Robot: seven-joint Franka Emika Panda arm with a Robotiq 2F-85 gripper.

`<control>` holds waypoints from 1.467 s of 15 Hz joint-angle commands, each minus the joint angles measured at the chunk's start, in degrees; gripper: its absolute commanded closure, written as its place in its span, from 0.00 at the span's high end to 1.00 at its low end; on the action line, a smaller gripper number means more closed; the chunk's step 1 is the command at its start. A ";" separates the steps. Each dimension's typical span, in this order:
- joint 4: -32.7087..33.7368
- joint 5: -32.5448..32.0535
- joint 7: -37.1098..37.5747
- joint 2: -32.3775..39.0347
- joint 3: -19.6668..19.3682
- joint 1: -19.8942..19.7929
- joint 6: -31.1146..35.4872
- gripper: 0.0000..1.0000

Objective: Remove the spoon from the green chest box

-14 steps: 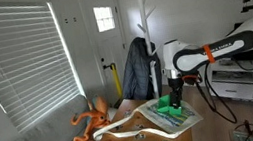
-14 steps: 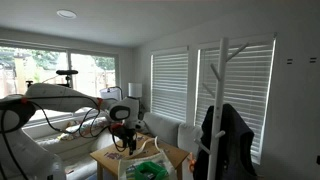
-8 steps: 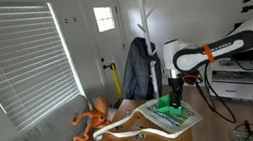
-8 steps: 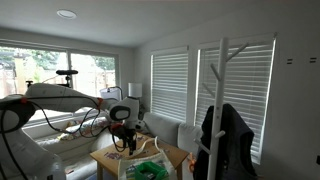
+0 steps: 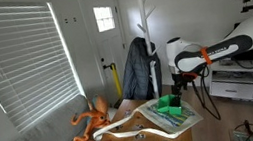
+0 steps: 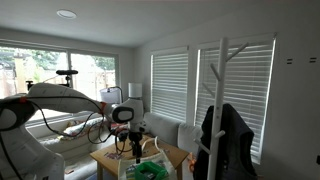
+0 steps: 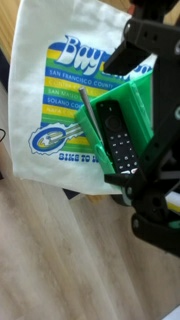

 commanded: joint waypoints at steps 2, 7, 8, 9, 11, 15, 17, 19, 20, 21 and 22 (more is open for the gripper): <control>-0.19 3.26 12.55 3.24 1.51 -0.60 -0.71 1.00; -0.98 4.58 23.14 3.77 1.38 -2.55 -0.51 1.00; -0.78 4.33 24.80 3.66 0.97 -3.37 -0.07 1.00; -0.55 4.66 26.05 3.50 0.62 -3.94 -0.43 1.00; -0.76 5.14 27.83 4.32 0.18 -4.69 -0.59 0.98; -2.33 8.62 27.91 4.86 -0.04 -3.50 1.30 0.94; -3.81 9.02 27.95 3.81 0.78 -2.87 2.75 0.96; -4.73 6.53 28.41 3.71 1.93 -2.95 4.67 0.99; -5.23 5.10 27.94 3.32 2.40 -2.97 5.91 0.99; -3.40 6.81 27.08 4.94 1.53 -2.99 3.58 1.00; -3.72 6.33 27.09 4.88 1.89 -2.94 4.40 1.00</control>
